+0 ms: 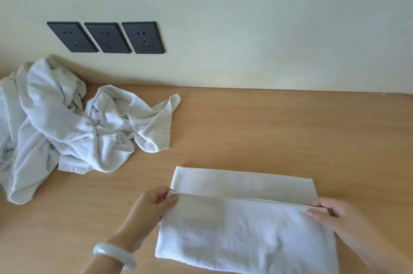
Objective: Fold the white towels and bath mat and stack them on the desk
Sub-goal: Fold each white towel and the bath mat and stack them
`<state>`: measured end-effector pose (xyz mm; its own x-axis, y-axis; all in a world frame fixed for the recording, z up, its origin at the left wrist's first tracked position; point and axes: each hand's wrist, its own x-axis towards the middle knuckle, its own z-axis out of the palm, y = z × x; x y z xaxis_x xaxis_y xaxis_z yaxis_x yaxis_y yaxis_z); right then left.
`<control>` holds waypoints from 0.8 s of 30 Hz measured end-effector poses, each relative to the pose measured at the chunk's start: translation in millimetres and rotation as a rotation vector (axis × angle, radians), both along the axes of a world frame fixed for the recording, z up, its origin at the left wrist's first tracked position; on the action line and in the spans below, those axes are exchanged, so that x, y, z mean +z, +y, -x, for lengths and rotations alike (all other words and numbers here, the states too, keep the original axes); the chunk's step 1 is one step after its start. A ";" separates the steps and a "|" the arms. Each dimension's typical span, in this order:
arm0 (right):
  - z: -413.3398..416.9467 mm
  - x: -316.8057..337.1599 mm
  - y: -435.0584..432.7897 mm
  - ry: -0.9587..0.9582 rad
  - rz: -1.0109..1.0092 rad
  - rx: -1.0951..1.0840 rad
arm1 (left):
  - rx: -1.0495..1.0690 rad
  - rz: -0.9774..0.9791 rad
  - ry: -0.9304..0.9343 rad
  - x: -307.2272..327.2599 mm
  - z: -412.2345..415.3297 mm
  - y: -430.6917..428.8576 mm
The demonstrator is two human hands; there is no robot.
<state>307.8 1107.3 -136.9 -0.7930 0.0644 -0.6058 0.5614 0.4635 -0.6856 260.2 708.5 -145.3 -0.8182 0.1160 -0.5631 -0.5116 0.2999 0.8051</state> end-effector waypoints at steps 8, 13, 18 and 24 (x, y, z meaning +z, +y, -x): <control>36.1 -12.8 -12.0 0.150 -0.057 -0.311 | 0.062 0.180 0.085 -20.3 46.0 16.2; 39.2 -33.7 -21.7 0.246 -0.272 -0.266 | 0.115 0.373 0.148 -42.0 50.3 22.9; 39.8 -28.1 -18.3 0.261 -0.321 -0.215 | 0.145 0.395 0.138 -39.4 50.1 24.5; 46.8 -34.7 -17.0 0.240 -0.347 -0.208 | 0.141 0.539 0.166 -37.1 53.8 32.8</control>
